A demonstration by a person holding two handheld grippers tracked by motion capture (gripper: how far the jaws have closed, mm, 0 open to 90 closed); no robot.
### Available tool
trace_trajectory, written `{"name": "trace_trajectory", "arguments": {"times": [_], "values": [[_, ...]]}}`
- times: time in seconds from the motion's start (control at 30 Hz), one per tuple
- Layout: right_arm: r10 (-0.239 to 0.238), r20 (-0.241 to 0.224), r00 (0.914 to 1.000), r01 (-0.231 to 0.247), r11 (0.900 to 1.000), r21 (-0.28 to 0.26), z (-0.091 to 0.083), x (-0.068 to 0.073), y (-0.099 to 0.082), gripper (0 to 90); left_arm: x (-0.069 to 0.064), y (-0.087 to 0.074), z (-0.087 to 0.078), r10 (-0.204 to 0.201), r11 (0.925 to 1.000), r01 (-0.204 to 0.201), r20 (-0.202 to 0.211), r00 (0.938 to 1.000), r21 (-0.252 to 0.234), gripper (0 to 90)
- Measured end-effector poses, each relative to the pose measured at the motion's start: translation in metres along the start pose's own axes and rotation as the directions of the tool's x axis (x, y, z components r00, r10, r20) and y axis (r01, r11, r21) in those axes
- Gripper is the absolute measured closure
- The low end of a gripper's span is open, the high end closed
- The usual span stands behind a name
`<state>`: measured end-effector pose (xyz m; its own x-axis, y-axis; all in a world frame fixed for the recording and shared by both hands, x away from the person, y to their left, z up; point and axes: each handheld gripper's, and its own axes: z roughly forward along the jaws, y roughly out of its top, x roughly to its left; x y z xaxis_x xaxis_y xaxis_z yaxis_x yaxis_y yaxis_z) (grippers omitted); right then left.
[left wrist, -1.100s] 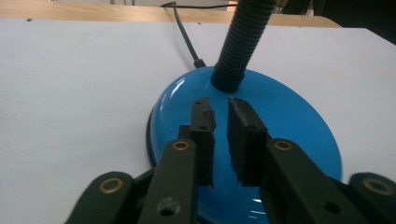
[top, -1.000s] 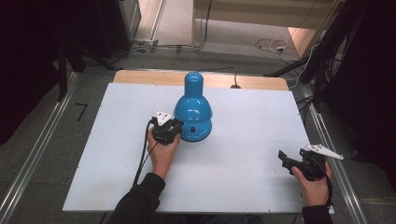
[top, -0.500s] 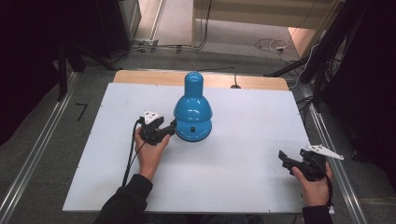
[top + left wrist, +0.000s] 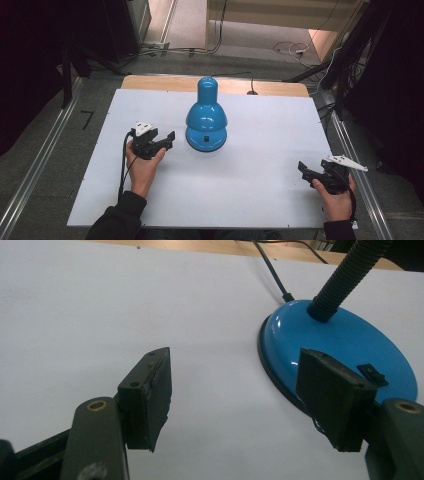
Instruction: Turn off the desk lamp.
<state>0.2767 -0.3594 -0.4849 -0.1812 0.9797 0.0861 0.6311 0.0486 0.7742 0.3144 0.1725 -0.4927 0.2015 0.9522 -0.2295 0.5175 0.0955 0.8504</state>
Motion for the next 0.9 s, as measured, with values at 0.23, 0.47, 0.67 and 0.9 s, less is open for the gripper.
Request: {"name": "trace_trajectory", "arguments": {"times": [0.23,0.47,0.67,0.9], "values": [[-0.009,0.000,1.0000,0.009,1.0000,0.001,0.000,0.002,0.000,11.0,0.018,-0.003,-0.017,-0.027,0.9996,0.027,-0.019,0.9995,-0.005,30.5],[-0.016,-0.001,0.9999,0.016,0.9999,0.002,0.001,0.004,0.000,11.0,0.029,-0.007,-0.030,-0.040,0.9992,0.040,-0.026,0.9988,-0.009,28.9],[-0.012,-0.002,0.9999,0.012,0.9999,0.008,0.002,0.004,0.000,11.0,0.033,-0.008,-0.038,-0.042,0.9991,0.041,-0.025,0.9988,-0.007,28.2],[-0.013,-0.003,0.9999,0.013,0.9999,0.008,0.002,0.005,0.000,11.0,0.038,-0.011,-0.045,-0.045,0.9990,0.045,-0.026,0.9986,-0.001,27.8]]}}
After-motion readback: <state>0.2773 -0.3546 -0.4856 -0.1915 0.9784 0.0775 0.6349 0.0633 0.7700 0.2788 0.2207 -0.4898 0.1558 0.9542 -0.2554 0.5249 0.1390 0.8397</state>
